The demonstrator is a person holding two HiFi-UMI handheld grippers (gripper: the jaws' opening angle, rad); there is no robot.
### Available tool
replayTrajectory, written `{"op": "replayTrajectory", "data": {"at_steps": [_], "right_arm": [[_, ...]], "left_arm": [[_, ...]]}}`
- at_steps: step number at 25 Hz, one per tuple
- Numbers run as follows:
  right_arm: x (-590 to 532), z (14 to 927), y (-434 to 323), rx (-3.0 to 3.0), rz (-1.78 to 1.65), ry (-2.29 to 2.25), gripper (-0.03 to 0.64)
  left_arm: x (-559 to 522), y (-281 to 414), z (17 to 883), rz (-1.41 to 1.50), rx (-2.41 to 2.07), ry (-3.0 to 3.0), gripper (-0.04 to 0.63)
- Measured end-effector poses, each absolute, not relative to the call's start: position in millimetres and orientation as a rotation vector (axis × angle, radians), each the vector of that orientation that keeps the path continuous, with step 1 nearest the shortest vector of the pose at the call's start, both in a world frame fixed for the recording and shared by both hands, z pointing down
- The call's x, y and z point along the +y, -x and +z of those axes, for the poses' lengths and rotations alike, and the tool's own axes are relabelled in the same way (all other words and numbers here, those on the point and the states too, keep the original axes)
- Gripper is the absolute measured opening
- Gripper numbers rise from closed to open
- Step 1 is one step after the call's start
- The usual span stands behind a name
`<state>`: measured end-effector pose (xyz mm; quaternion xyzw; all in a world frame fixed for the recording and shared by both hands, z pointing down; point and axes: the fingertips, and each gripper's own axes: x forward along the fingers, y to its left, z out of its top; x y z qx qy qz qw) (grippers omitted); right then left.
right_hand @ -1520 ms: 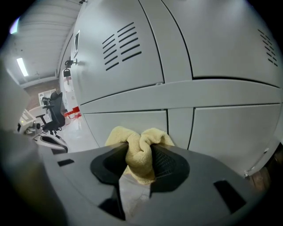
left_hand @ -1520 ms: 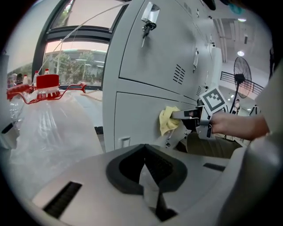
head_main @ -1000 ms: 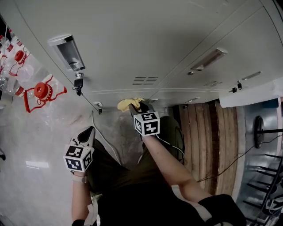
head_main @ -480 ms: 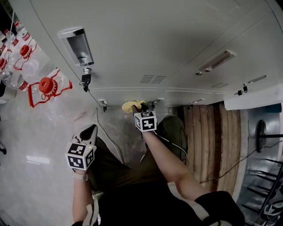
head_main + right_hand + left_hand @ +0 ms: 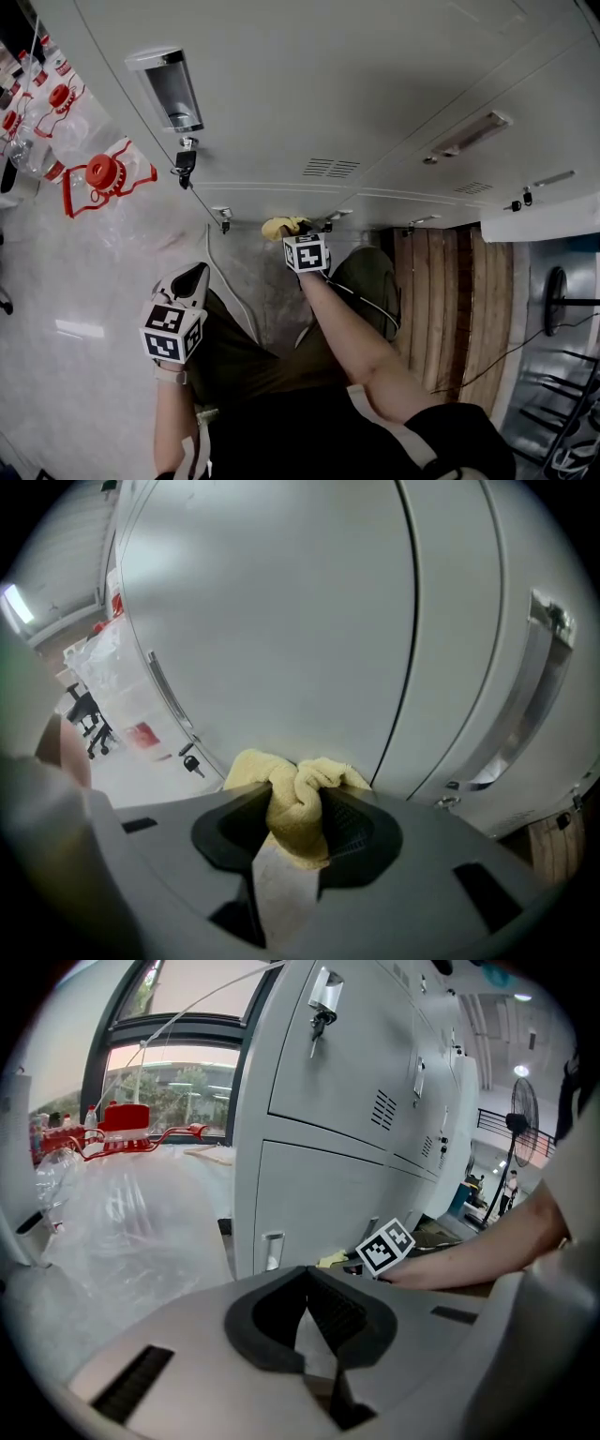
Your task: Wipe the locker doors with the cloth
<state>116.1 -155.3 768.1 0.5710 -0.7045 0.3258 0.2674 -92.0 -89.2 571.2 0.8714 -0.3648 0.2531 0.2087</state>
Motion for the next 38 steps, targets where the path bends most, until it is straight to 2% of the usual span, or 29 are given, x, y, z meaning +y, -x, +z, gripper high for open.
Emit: {"op": "replayTrajectory", "data": {"at_steps": [22,38], "right_arm": [[-161,843,-98,-1.836,1.024,-1.407,0.152],[-169,821,-66,-1.959,1.033,-1.413,0.152]], "left_arm": [[-79,63,563,0.758,-1.035,-2.476,0.011],[-77,73,565,0.836,-1.072,-2.461,0.011]]}}
